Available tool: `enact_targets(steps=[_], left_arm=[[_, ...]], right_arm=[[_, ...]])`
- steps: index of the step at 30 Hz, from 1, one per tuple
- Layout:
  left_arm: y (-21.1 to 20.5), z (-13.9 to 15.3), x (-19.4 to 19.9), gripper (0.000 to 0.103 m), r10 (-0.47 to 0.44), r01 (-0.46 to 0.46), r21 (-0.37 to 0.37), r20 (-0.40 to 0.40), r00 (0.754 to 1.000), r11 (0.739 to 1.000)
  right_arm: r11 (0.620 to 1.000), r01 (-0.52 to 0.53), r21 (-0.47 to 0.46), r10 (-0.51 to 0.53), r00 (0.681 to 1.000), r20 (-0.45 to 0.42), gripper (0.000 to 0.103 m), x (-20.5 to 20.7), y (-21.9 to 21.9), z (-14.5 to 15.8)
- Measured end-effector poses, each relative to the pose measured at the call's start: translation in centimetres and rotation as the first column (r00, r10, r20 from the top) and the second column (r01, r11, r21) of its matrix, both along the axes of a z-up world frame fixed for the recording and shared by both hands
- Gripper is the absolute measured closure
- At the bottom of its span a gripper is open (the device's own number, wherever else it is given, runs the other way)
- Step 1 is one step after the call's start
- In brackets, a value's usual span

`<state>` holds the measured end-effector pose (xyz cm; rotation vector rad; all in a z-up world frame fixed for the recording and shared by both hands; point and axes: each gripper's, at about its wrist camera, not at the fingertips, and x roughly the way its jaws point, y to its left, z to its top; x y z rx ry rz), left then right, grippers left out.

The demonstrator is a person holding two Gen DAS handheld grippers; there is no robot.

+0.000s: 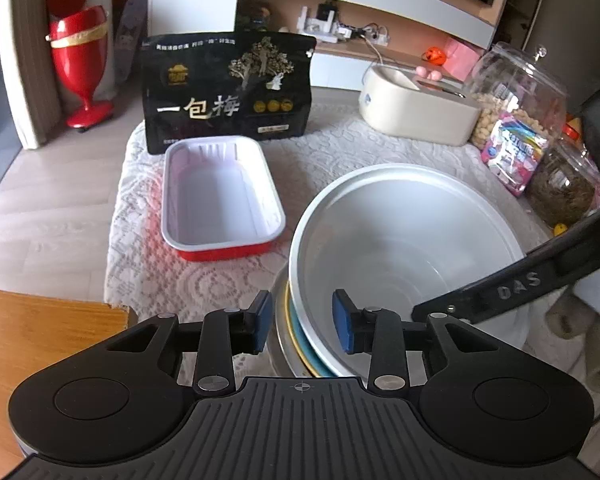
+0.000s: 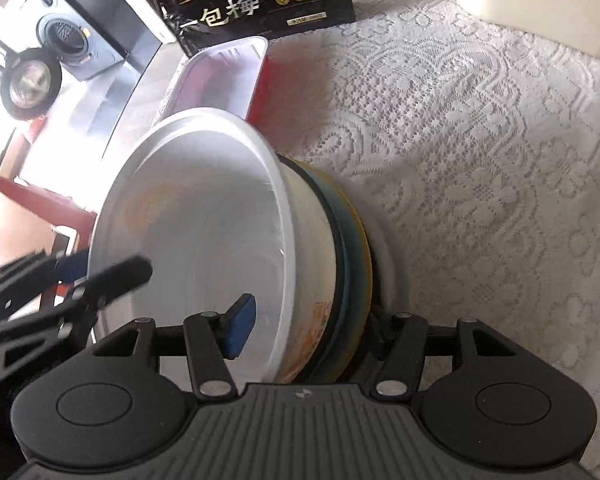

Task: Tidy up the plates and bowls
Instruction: 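Lower the bowl stack into the steel bowl and open the right tool, then reach the right tool to the red-and-white tray and grasp its rim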

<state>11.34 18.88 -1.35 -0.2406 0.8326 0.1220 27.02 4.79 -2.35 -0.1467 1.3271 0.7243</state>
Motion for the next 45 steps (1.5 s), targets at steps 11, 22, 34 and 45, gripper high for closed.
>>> enact_targets(steps=[11,22,34,45], left_arm=[[-1.5,-0.3,-0.3,0.067,-0.051,0.051,0.013,0.018,0.999,0.999],[-0.3,2.7,-0.7,0.068,-0.048,0.059,-0.095,0.109,0.993,0.994],[1.5,1.8,0.0,0.069,-0.005,0.02,-0.189,0.081,0.997,0.982],[2.8,1.1,0.1,0.069,0.047,-0.033,-0.194,0.068,0.997,0.981]], right_arm=[[0.999,0.045,-0.029,-0.035,0.959,0.281,0.047,-1.0,-1.9,4.0],[0.996,0.08,-0.037,-0.069,0.971,0.229,0.049,1.1,-2.1,1.0],[0.997,0.058,0.05,-0.066,0.982,0.175,0.048,2.2,-3.0,0.2],[0.989,0.041,0.142,-0.076,0.964,0.254,0.07,0.8,-3.9,3.9]])
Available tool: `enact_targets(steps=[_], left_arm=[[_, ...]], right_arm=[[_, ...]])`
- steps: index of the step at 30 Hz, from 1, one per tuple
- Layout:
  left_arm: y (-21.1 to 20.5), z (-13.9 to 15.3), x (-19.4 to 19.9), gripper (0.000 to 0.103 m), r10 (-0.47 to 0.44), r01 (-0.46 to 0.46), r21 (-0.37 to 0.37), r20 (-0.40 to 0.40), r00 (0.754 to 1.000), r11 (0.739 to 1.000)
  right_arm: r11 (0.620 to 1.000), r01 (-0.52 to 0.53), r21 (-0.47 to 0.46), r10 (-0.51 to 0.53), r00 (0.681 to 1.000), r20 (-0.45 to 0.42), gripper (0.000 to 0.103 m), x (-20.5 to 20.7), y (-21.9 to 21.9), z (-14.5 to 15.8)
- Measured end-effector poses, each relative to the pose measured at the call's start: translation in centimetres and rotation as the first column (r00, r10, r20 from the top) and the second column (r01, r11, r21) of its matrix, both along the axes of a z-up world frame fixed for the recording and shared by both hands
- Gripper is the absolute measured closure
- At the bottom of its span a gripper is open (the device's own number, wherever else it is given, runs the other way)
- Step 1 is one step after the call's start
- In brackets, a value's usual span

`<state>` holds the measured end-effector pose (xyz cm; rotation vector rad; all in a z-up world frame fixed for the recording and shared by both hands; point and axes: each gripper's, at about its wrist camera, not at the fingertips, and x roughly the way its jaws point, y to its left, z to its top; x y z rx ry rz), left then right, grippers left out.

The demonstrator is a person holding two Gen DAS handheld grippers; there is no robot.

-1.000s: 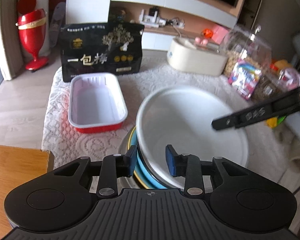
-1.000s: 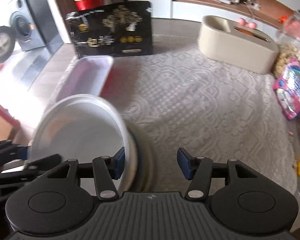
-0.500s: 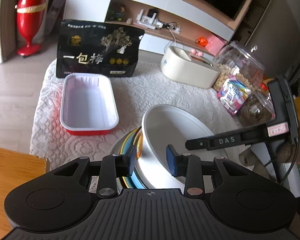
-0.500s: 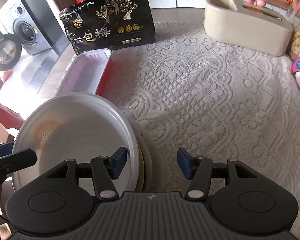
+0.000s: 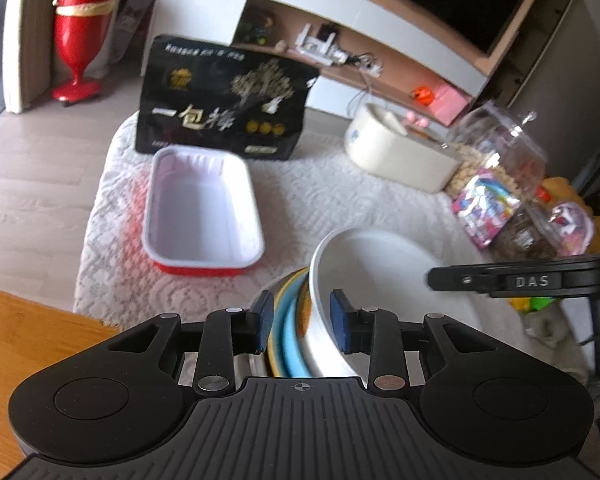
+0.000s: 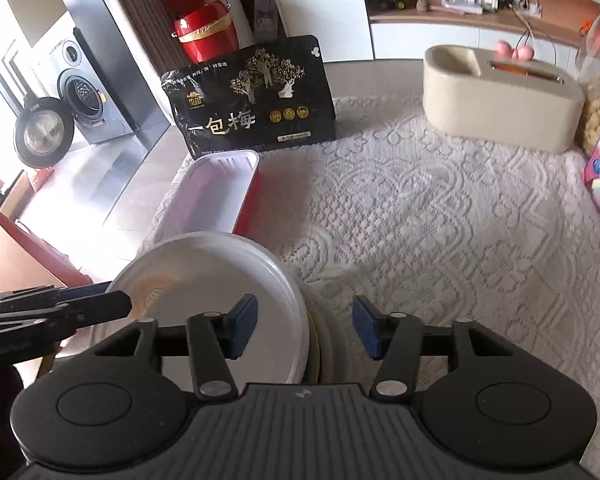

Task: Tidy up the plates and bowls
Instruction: 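Reach the right tool to the red-and-white tray and grasp its rim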

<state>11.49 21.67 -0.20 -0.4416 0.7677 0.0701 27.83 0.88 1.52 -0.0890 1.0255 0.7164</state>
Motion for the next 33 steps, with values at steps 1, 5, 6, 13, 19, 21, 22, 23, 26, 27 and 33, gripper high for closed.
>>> enact_targets(steps=[1,5,6,13,19,21,22,23,26,27,33], left_arm=[[0.2,-0.2,0.0,0.067,0.002,-0.002,-0.002,-0.004,1.0,1.0],[0.5,-0.8,0.1,0.067,0.01,-0.01,0.009,-0.025,1.0,1.0],[0.5,-0.9,0.2,0.067,0.011,-0.01,0.014,-0.027,1.0,1.0],[0.6,-1.0,0.1,0.067,-0.003,0.003,0.012,-0.017,1.0,1.0],[1.4,0.2,-0.4,0.07,-0.022,0.023,-0.085,0.005,1.0,0.996],[2.5,1.6,-0.9,0.07,-0.027,0.034,-0.149,0.053,0.998,0.988],[3.1,2.3,-1.0,0.07,-0.02,0.033,-0.163,0.077,0.997,0.986],[3.8,3.1,-1.1,0.07,-0.008,0.024,-0.167,0.099,0.995,0.986],[6.3,4.8,0.3,0.07,0.074,-0.064,-0.115,0.088,0.993,0.991],[7.0,4.9,1.4,0.07,0.099,-0.095,-0.083,0.047,0.994,0.992],[11.3,-0.8,10.0,0.07,0.203,-0.213,-0.032,-0.205,0.958,0.976]], right_arm=[[1.0,-0.001,-0.002,0.001,1.0,-0.007,0.073,0.1,0.1,-0.2],[1.0,-0.024,-0.001,0.024,0.999,-0.029,0.077,-0.3,0.6,-0.8],[0.999,-0.037,-0.006,0.037,0.999,-0.033,0.077,-0.6,0.9,-1.0],[0.999,-0.043,-0.016,0.042,0.998,-0.049,0.077,-0.7,1.0,-1.7],[0.998,-0.055,0.004,0.055,0.996,-0.063,0.077,-1.0,0.2,-1.4],[0.998,-0.058,0.035,0.06,0.996,-0.065,0.076,-0.9,-0.6,-0.4],[0.997,-0.055,0.046,0.058,0.997,-0.057,0.076,-0.8,-1.0,0.3],[0.997,-0.051,0.053,0.054,0.998,-0.046,0.076,-0.5,-1.3,1.1],[0.997,-0.028,0.067,0.029,0.999,-0.023,0.074,1.4,-1.2,4.0],[0.997,-0.018,0.069,0.02,0.999,-0.026,0.073,2.4,-0.7,5.1],[0.995,0.033,-0.096,-0.041,0.996,-0.084,0.047,8.0,6.7,6.5]])
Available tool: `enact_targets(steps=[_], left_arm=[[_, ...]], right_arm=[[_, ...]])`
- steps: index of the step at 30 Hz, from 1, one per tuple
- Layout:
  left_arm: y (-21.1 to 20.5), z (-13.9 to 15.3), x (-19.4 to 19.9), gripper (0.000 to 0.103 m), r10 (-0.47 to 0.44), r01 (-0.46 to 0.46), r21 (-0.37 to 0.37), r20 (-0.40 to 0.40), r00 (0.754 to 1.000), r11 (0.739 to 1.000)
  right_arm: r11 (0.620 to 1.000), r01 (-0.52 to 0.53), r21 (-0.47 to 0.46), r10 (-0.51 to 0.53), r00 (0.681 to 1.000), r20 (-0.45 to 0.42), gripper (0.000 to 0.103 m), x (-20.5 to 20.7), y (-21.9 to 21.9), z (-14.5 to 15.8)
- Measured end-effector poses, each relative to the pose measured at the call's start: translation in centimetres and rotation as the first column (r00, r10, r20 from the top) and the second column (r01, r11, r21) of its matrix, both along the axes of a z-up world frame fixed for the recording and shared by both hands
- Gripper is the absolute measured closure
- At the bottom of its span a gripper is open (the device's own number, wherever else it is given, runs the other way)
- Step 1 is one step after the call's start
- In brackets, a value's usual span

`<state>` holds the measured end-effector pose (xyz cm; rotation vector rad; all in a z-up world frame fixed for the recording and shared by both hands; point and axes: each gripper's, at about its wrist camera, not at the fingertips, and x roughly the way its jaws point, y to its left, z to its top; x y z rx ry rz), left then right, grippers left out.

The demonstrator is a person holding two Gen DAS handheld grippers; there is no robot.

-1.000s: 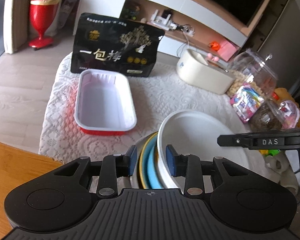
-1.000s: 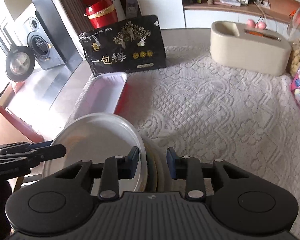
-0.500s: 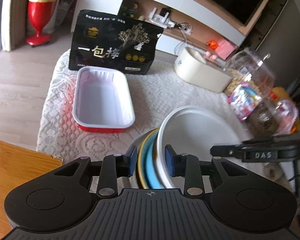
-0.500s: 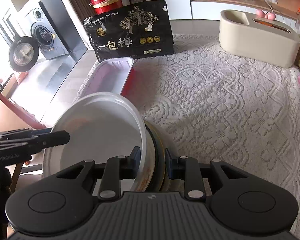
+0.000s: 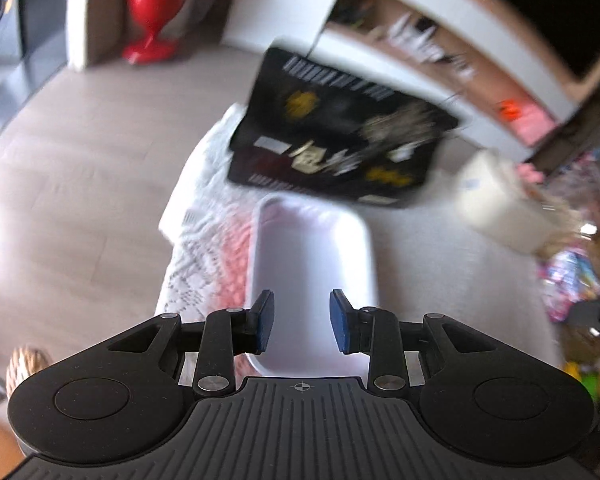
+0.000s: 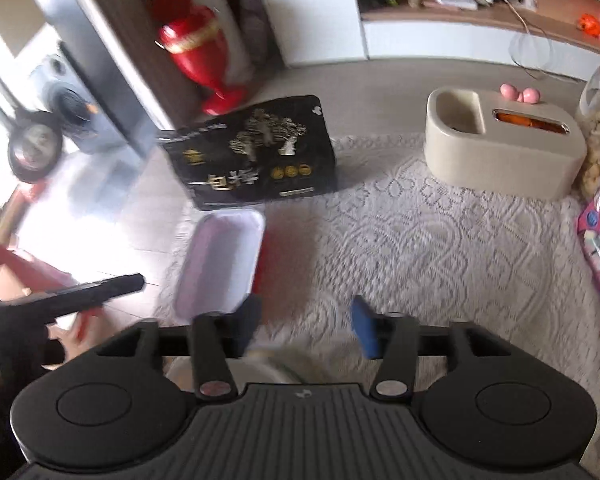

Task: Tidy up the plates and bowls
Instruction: 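Reach the right tool to the red-and-white tray and grasp its rim, then lift the red-and-white tray with the right tool over the bowl stack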

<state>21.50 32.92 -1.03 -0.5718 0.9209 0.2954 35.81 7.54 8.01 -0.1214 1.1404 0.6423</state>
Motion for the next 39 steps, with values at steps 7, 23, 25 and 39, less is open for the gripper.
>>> enact_targets(steps=[7,23,25,39], left_arm=[[2.2,-4.6,2.9,0.07,-0.06,0.055,-0.055,-0.095,0.994,0.997],[1.9,-6.7,4.8,0.076,-0.165,0.147,-0.121,-0.151,0.975,0.982],[1.9,-6.2,4.6,0.076,-0.152,0.14,-0.095,-0.139,0.978,0.986],[-4.2,8.3,-3.6,0.079,-0.18,0.147,0.157,0.222,0.958,0.977]], right_arm=[[0.973,-0.162,-0.163,0.117,0.96,-0.253,0.048,4.0,11.8,-6.3],[0.882,-0.318,-0.349,0.183,0.912,-0.368,0.087,5.0,18.5,-16.4],[0.883,-0.318,-0.346,0.191,0.915,-0.354,0.087,4.4,18.5,-16.0],[0.96,-0.234,-0.154,0.236,0.972,-0.005,0.085,-4.7,10.2,1.8]])
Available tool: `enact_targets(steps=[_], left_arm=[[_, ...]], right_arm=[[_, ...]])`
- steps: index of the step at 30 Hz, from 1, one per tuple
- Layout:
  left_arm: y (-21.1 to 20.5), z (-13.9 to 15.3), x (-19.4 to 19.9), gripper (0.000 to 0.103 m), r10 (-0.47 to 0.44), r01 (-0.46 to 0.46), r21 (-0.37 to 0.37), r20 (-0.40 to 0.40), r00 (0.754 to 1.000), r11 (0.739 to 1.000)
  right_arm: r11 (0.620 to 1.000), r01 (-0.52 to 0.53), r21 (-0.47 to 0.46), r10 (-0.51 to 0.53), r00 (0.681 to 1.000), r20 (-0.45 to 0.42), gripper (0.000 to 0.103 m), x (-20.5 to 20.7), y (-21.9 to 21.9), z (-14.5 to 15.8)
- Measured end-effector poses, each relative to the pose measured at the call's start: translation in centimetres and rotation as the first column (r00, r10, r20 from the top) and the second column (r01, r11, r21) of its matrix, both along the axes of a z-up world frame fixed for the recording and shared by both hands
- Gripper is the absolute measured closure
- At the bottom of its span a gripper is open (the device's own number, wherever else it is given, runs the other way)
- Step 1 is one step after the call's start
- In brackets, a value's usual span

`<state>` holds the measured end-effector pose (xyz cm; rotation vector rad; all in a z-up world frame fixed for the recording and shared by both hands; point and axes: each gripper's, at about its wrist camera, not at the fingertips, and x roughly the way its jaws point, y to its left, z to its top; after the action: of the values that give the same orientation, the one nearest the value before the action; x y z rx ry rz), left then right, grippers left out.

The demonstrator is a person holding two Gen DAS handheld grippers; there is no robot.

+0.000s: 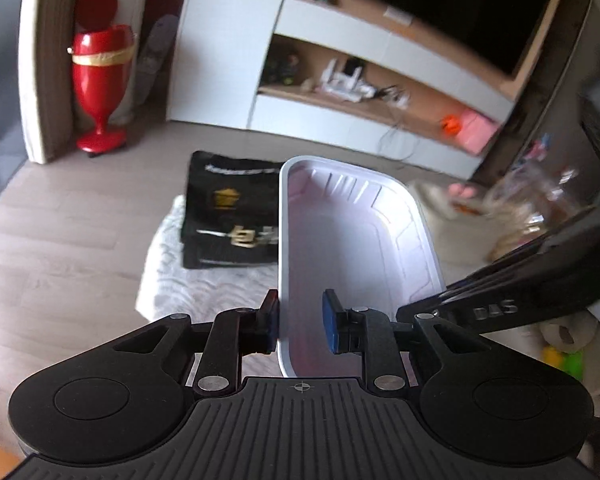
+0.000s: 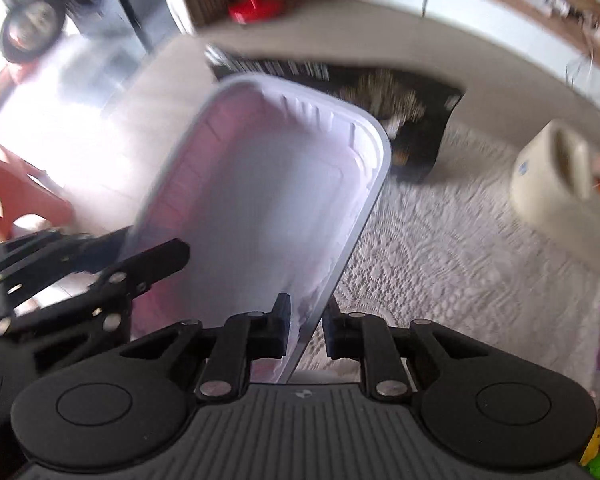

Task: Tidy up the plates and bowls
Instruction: 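Lift the red-and-white tray with the right tool over the bowl stack, then lower the tray onto the white printed bowl and open the right tool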

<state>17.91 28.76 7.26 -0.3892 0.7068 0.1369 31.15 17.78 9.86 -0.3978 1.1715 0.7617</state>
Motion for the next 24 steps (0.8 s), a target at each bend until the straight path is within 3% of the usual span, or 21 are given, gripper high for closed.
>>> enact_targets(steps=[4,7,9,13,17,24], left_arm=[[-2.3,1.6,-2.6,0.079,-0.062,0.062,-0.087,0.002,0.998,0.994],[-5.3,2.1,-4.3,0.079,-0.095,0.094,-0.059,-0.01,0.995,0.994],[-7.5,1.9,-5.0,0.078,-0.096,0.095,-0.026,-0.013,0.995,0.995],[-10.2,-0.5,-5.3,0.078,-0.111,0.11,-0.026,-0.092,0.989,0.994],[-11.2,-3.4,-5.4,0.079,-0.137,0.128,-0.064,-0.163,0.977,0.99],[-10.1,-3.2,-6.0,0.08,-0.161,0.137,-0.144,-0.166,0.973,0.98]], right_arm=[[0.998,-0.009,0.065,0.006,0.999,0.04,0.085,-3.0,-4.9,3.0],[0.995,0.005,0.101,-0.009,0.999,0.037,0.085,-5.0,-8.2,3.0],[0.993,0.014,0.118,-0.019,0.999,0.047,0.085,-5.5,-10.4,2.1],[0.991,0.065,0.12,-0.069,0.997,0.03,0.083,-7.1,-13.1,-1.0],[0.99,0.094,0.108,-0.092,0.996,-0.019,0.083,-7.2,-14.7,-4.0],[0.988,0.118,0.101,-0.112,0.991,-0.069,0.083,-6.4,-14.8,-5.4]])
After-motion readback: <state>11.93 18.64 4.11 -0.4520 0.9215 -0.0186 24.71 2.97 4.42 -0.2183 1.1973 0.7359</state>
